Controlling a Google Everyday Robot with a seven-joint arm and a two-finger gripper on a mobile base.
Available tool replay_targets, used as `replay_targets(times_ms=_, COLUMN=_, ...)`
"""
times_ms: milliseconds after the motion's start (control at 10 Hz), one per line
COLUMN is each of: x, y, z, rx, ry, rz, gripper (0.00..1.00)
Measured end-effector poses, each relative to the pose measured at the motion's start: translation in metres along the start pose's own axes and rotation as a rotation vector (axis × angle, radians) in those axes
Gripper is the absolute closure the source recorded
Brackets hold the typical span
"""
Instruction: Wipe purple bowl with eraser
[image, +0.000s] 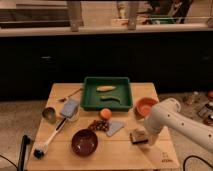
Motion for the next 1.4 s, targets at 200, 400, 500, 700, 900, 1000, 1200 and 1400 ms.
replay_targets(times_ms=200, x=-0.0013, y=0.001, z=0.0015, rx=0.0, ry=-0.002, rz=-0.009, gripper=0.2)
replay_targets(times_ms=400, x=-0.0021, y=0.0019, z=0.0028, rx=0.0, ry=-0.004, rz=-0.016, gripper=0.2)
replay_targets(times_ms=500, x=-0.0031, y=0.0028, z=0.0037, rx=0.001, ry=-0.006, rz=-0.021, gripper=0.2)
replay_targets(times_ms=700, x=-0.005, y=0.0033, z=0.0049, rx=0.004, ry=-0.01, rz=-0.031, gripper=0.2)
replay_targets(times_ms=900, x=-0.0059, y=0.0034, z=0.0055, rx=0.005, ry=-0.012, rz=-0.036, gripper=0.2)
replay_targets(times_ms=1000, x=-0.0072, y=0.0035, z=0.0066, rx=0.006, ry=-0.014, rz=-0.041, gripper=0.2)
replay_targets(times_ms=1200, x=-0.0086, y=0.0037, z=0.0071, rx=0.009, ry=-0.015, rz=-0.052, gripper=0.2)
replay_targets(times_ms=1400, x=-0.0099, y=0.0042, z=0.0081, rx=0.011, ry=-0.017, rz=-0.059, gripper=0.2)
